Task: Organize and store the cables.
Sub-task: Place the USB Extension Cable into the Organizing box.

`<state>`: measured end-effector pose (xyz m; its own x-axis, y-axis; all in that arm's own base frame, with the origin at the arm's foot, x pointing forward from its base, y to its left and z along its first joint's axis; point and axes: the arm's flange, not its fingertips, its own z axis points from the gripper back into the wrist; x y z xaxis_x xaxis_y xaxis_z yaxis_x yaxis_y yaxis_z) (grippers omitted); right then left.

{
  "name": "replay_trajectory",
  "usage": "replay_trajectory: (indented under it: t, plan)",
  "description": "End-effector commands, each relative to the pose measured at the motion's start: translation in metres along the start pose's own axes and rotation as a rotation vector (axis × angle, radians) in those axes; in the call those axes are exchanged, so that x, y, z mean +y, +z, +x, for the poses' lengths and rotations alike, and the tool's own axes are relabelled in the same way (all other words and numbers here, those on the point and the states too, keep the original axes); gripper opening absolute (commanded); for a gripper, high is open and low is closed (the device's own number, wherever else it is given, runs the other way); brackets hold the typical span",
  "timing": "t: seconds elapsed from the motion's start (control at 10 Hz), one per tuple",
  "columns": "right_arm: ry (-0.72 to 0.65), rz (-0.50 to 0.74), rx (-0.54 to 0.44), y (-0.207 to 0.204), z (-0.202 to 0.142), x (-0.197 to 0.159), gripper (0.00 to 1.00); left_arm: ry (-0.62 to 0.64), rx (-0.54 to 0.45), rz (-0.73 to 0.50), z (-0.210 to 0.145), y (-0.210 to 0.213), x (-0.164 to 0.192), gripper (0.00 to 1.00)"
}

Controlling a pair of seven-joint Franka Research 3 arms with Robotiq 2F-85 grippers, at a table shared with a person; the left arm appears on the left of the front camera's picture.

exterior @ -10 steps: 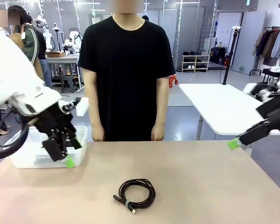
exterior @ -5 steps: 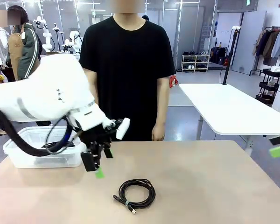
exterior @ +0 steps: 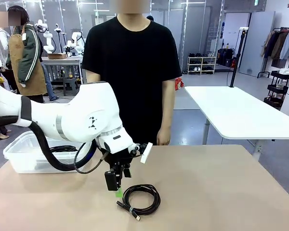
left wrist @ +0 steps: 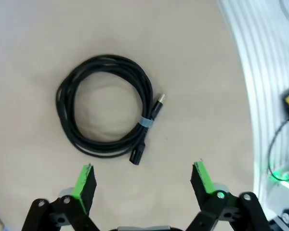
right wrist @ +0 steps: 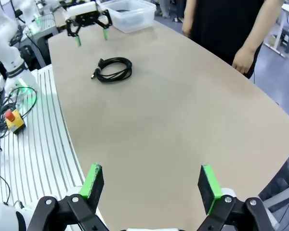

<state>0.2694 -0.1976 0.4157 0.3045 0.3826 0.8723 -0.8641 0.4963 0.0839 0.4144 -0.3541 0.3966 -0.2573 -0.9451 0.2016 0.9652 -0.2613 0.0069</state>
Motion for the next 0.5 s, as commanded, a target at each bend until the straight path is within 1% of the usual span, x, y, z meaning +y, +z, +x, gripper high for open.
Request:
replay_trajectory:
  t: [0.0,0.1,0.2,0.4]
  plan:
    - [0.003,0.023,-0.022,-0.036,-0.02,0.038,1.0,0.026,0.009,-0.002,0.002,-0.002,0.011,1.0]
    - [-0.026,0.049,-0.038,-0.044,-0.015,0.031,1.0,-0.005,0.039,-0.032,-0.005,0.005,0.008,1.0]
    - [-0.002,0.014,-0.016,-0.001,-0.008,0.001,1.0,0.004,-0.003,-0.007,0.0,-0.004,0.005,1.0]
    - [-0.002,0.014,-0.016,-0.001,-0.008,0.001,1.0,0.004,-0.003,-0.007,0.0,-0.004,0.005,1.0]
